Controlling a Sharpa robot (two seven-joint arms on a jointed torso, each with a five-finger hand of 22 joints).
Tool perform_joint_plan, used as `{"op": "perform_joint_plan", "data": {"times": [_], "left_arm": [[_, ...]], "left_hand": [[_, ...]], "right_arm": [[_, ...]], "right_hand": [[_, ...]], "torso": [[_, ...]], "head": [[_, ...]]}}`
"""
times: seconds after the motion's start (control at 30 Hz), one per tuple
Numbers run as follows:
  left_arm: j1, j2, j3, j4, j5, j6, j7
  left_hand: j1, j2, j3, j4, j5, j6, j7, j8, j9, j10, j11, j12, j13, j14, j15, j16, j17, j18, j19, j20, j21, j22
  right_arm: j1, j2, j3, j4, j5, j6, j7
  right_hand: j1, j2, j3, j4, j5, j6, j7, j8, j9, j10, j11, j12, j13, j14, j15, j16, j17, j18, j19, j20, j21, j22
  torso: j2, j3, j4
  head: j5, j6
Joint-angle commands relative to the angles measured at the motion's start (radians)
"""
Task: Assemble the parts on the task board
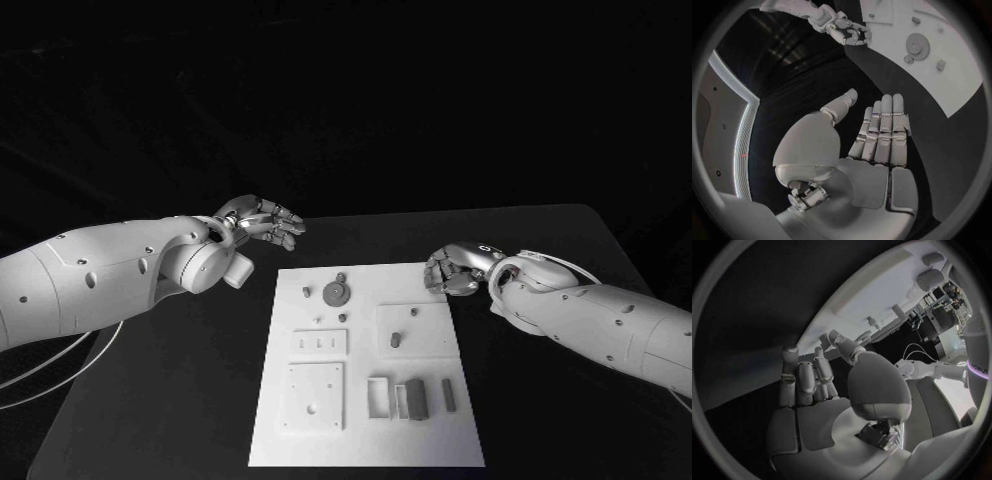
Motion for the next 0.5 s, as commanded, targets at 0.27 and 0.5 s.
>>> {"op": "perform_joint_plan", "data": {"times": [0.27, 0.5], "left_arm": [[0.003, -0.002, 0.001, 0.007, -0.006, 0.008, 0.006], [0.004, -0.004, 0.001, 0.009, -0.007, 0.008, 0.005]], "left_hand": [[-0.005, 0.007, -0.005, 0.000, 0.004, 0.004, -0.001, -0.003, 0.001, 0.001, -0.003, -0.004, 0.001, 0.006, -0.001, -0.007, 0.001, 0.011, 0.005, -0.002, -0.004, 0.002], [-0.004, 0.007, -0.005, 0.000, 0.004, 0.005, -0.001, -0.003, 0.001, 0.001, -0.003, -0.004, 0.001, 0.006, -0.001, -0.008, 0.002, 0.011, 0.005, -0.002, -0.005, 0.002]], "right_arm": [[-0.001, 0.016, -0.007, -0.017, -0.002, -0.004, 0.000], [-0.001, 0.022, -0.013, -0.018, -0.002, -0.005, 0.001]], "right_hand": [[-0.002, 0.012, 0.000, -0.010, -0.005, 0.010, 0.000, 0.005, 0.001, 0.002, 0.004, 0.006, -0.001, 0.009, 0.001, 0.002, 0.003, 0.027, -0.001, -0.007, 0.005, 0.018], [-0.003, 0.013, -0.001, -0.011, -0.005, 0.010, 0.000, 0.004, 0.001, 0.002, 0.004, 0.007, -0.002, 0.010, 0.002, 0.002, 0.004, 0.027, -0.001, -0.007, 0.006, 0.018]], "torso": [[0.001, 0.0006, 0.0004], [0.001, 0.0012, 0.0013]], "head": [[0.003, -0.003], [0.005, -0.007]]}}
